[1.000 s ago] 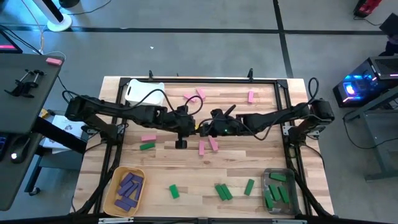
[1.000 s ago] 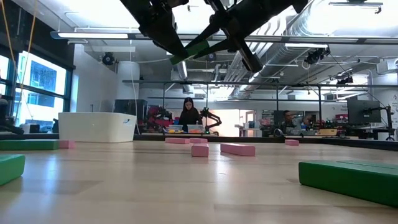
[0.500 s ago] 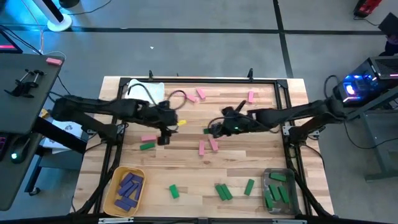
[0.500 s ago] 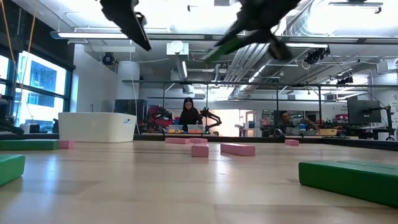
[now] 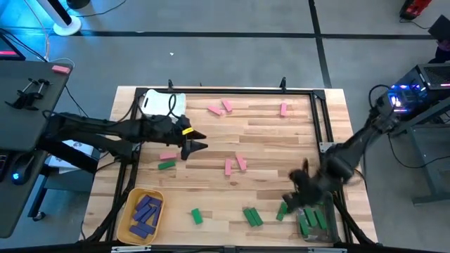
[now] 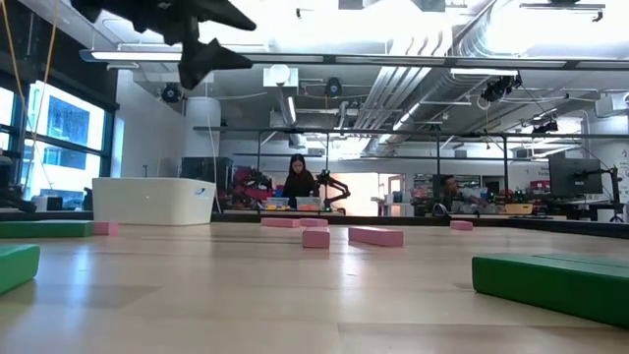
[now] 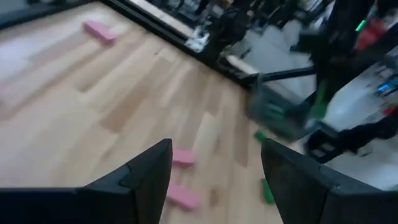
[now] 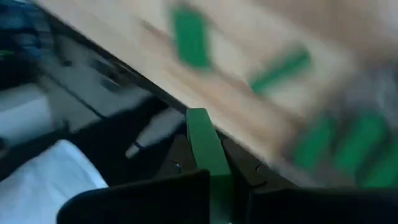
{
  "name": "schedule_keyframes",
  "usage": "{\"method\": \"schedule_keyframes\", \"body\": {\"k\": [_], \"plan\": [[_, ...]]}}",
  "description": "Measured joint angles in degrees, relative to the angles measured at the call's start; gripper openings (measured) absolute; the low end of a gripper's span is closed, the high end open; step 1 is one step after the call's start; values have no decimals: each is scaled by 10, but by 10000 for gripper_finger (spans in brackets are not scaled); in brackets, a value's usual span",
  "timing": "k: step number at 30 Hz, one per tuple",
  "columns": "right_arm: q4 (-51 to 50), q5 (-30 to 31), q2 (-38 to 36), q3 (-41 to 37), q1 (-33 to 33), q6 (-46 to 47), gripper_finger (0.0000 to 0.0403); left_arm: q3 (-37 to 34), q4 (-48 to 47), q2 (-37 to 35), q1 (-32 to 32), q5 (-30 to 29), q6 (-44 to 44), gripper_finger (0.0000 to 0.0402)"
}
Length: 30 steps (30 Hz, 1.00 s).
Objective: Sort blocks
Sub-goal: Put the green block into the black bin
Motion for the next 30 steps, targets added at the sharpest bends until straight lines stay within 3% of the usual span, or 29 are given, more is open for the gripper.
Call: {"method": "schedule_keyframes", "body": {"k": [4,6,9,15,25,30], "plan": [[15,-16,5,-40,108,195,1,-3,26,17,-2,7,-13,232],[41,-39,4,-58,143,236,1,-3,37,19,-2,7,-2,232],[80,-95,7,-81,158,250,1,-2,41,20,0,7,10,232],[28,-107,7,-90,162,251,19,-2,44,20,0,7,6,232],[-2,-178,7,-90,153,187,129,-2,44,20,0,20,37,232],[0,-195,0,-68,153,160,170,26,-3,19,3,35,109,232]]}}
